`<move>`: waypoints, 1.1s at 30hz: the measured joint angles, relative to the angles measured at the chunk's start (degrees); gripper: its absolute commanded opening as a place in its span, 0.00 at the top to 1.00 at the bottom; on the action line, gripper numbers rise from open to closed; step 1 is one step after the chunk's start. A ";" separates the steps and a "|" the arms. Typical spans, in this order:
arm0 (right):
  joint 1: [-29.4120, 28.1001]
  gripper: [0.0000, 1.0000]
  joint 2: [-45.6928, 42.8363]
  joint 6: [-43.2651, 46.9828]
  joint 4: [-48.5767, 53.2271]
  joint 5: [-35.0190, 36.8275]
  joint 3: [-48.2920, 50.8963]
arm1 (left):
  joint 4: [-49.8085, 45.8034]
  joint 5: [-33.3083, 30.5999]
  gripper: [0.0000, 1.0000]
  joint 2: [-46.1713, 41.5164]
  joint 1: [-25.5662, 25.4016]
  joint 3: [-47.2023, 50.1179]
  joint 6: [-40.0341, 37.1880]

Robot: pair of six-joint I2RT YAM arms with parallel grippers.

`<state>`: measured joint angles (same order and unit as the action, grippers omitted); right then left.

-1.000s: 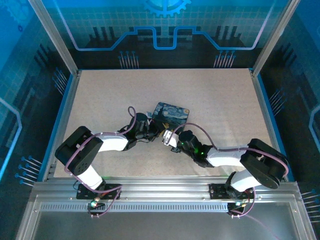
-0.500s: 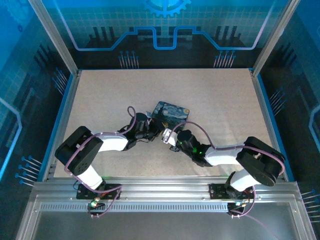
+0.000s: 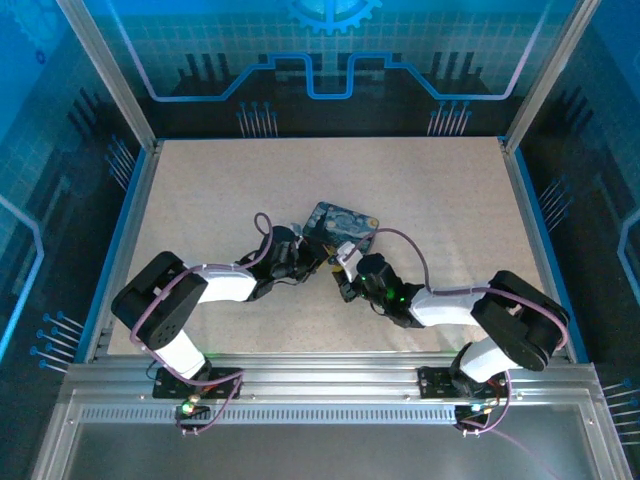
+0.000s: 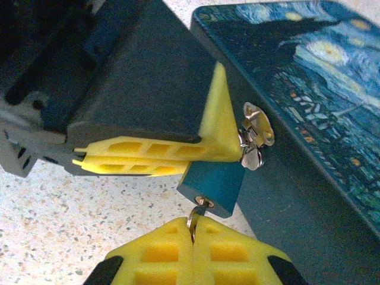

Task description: Unlock the padlock with the key

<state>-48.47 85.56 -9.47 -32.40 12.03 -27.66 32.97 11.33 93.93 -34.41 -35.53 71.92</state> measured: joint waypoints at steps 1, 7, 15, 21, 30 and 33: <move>0.20 1.00 0.09 -1.55 0.20 -0.61 0.00 | -0.24 0.00 0.81 0.04 -0.04 0.00 -0.13; 3.13 1.00 0.07 -9.92 2.60 -6.14 -0.98 | -2.38 -0.04 0.58 -0.17 -0.26 -0.17 -2.93; 9.60 1.00 0.07 -16.85 3.91 -15.74 -0.96 | -13.86 -1.92 0.43 -7.91 1.25 -2.62 -10.01; 12.57 1.00 0.07 -20.41 5.03 -21.92 -0.90 | -24.41 -3.08 0.31 -10.36 5.44 -9.07 -18.03; 15.69 0.81 1.27 -21.94 6.49 -28.02 -0.90 | -38.99 -3.10 0.22 -0.61 8.83 -29.14 -33.40; 16.37 0.72 1.38 -21.64 8.09 -28.68 -0.83 | -42.27 -2.95 0.22 4.37 9.53 -33.99 -37.20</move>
<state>-32.10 86.94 -31.11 -24.32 -16.64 -28.49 -9.30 8.38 98.30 -24.88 -69.52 34.72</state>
